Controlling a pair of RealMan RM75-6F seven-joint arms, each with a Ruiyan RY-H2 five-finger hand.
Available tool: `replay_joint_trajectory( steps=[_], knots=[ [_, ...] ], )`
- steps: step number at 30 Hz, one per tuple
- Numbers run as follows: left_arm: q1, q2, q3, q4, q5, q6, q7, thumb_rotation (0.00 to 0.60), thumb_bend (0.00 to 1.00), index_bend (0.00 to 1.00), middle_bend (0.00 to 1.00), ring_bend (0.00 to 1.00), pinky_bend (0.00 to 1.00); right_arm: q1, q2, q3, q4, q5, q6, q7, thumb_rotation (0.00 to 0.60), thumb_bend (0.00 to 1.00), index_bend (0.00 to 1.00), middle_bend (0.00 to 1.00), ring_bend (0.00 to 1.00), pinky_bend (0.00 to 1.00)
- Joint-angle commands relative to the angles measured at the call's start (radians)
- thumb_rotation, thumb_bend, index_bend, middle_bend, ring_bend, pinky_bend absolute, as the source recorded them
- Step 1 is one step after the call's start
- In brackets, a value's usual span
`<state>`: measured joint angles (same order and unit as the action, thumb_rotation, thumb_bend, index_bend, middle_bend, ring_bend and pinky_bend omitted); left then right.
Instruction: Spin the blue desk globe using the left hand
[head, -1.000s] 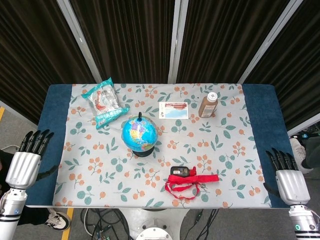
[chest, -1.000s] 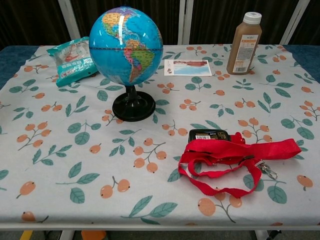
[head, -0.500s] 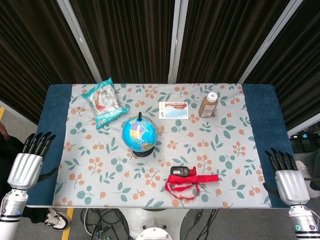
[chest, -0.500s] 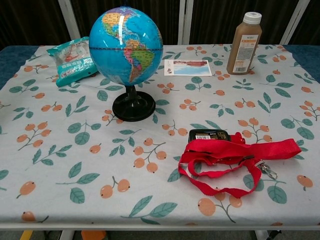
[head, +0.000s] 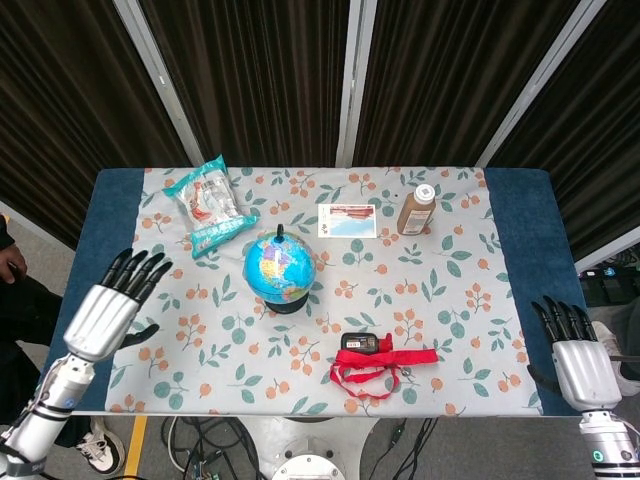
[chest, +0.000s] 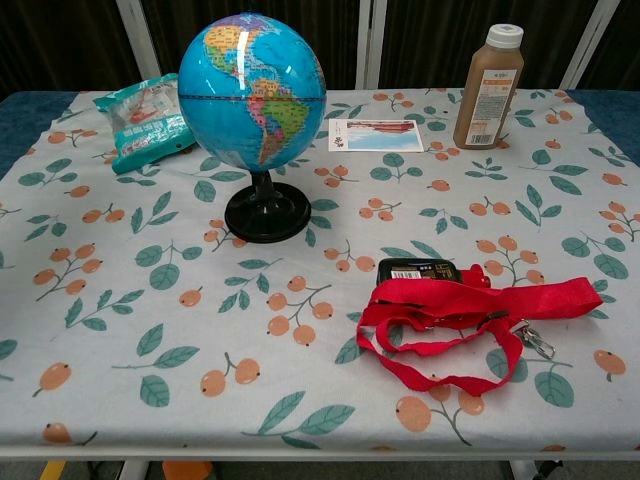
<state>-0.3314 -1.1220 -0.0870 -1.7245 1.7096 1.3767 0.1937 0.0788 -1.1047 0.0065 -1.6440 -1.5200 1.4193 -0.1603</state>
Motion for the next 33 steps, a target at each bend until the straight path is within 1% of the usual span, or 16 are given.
replay_joint_trajectory(
  steps=[1, 5, 9, 14, 19, 28, 33],
  knots=[
    [-0.073, -0.007, -0.040, -0.040, 0.041, -0.048, -0.004, 0.600, 0.13, 0.05, 0.04, 0.00, 0.00, 0.002, -0.002, -0.002, 0.003, 0.008, -0.012, -0.007, 0.600, 0.11, 0.00, 0.00, 0.00, 0.00],
    [-0.131, -0.020, -0.056, -0.062, 0.059, -0.092, -0.019, 0.600, 0.13, 0.05, 0.04, 0.00, 0.00, 0.001, 0.000, 0.001, 0.006, 0.015, -0.012, -0.004, 0.600, 0.11, 0.00, 0.00, 0.00, 0.00],
    [-0.171, -0.049, -0.050, -0.070, 0.070, -0.136, -0.010, 0.600, 0.13, 0.05, 0.04, 0.00, 0.00, -0.001, -0.002, 0.001, 0.015, 0.018, -0.010, 0.005, 0.600, 0.11, 0.00, 0.00, 0.00, 0.00],
    [-0.217, -0.099, -0.045, -0.052, 0.064, -0.189, -0.001, 0.600, 0.13, 0.05, 0.04, 0.00, 0.00, -0.002, -0.004, -0.001, 0.024, 0.024, -0.018, 0.010, 0.600, 0.11, 0.00, 0.00, 0.00, 0.00],
    [-0.256, -0.140, -0.055, -0.018, 0.056, -0.211, 0.009, 0.600, 0.13, 0.06, 0.04, 0.00, 0.00, 0.000, -0.006, -0.001, 0.028, 0.029, -0.025, 0.013, 0.600, 0.11, 0.00, 0.00, 0.00, 0.00],
    [-0.281, -0.165, -0.038, 0.010, 0.038, -0.230, 0.012, 0.600, 0.13, 0.05, 0.06, 0.00, 0.00, -0.001, -0.005, 0.002, 0.035, 0.035, -0.025, 0.022, 0.600, 0.11, 0.00, 0.00, 0.00, 0.00],
    [-0.283, -0.173, -0.032, 0.019, 0.024, -0.222, 0.007, 0.600, 0.13, 0.06, 0.06, 0.00, 0.00, -0.001, -0.006, 0.002, 0.039, 0.037, -0.027, 0.026, 0.600, 0.11, 0.00, 0.00, 0.00, 0.00]
  ],
)
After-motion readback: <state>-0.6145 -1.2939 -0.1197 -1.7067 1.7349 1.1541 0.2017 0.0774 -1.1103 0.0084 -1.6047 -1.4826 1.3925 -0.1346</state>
